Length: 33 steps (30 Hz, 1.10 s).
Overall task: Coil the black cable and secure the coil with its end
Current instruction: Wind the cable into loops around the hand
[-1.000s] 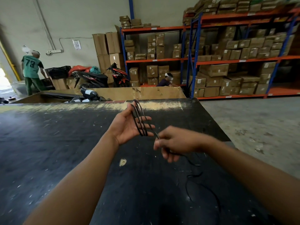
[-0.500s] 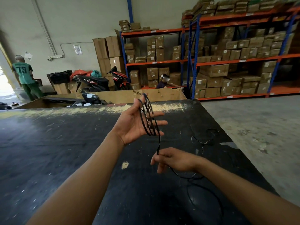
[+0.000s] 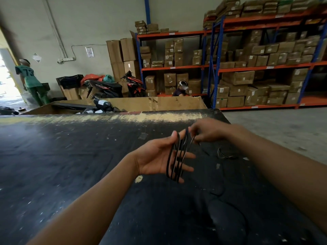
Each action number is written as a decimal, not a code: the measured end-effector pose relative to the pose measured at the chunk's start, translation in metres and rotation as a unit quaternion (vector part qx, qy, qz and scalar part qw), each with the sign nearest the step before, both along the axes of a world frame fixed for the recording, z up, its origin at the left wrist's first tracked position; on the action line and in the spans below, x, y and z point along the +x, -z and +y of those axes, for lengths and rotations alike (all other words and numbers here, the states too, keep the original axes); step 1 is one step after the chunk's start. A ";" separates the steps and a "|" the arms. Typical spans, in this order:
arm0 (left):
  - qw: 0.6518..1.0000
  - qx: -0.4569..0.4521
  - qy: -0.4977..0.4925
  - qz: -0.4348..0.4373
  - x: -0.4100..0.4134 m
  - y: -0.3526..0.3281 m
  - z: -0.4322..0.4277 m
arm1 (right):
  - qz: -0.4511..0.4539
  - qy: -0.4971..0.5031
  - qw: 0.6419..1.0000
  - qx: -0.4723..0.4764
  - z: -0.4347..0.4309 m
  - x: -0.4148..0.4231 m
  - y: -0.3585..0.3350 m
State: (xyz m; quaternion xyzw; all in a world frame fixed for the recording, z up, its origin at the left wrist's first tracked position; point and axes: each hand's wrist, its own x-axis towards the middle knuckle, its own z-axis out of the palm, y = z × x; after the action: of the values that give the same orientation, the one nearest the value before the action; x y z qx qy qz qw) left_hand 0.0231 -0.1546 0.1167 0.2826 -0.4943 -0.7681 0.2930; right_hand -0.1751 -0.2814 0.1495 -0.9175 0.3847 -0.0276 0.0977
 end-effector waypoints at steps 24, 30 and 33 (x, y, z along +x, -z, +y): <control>0.973 -0.011 -0.224 0.057 0.032 -0.004 -0.039 | -0.247 0.037 0.931 0.265 0.091 0.021 -0.036; 0.958 -0.023 -0.250 0.140 0.036 -0.022 -0.040 | -0.194 0.004 0.911 0.363 0.120 0.017 0.023; 0.959 -0.025 -0.241 0.147 0.031 -0.027 -0.039 | -0.218 0.011 0.898 0.383 0.120 0.017 0.042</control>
State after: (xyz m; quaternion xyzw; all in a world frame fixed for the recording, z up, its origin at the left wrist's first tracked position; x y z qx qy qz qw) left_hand 0.0541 -0.1931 0.1440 0.2704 -0.3824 -0.6946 0.5460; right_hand -0.1584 -0.1609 0.1075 -0.7760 0.3449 -0.0786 0.5222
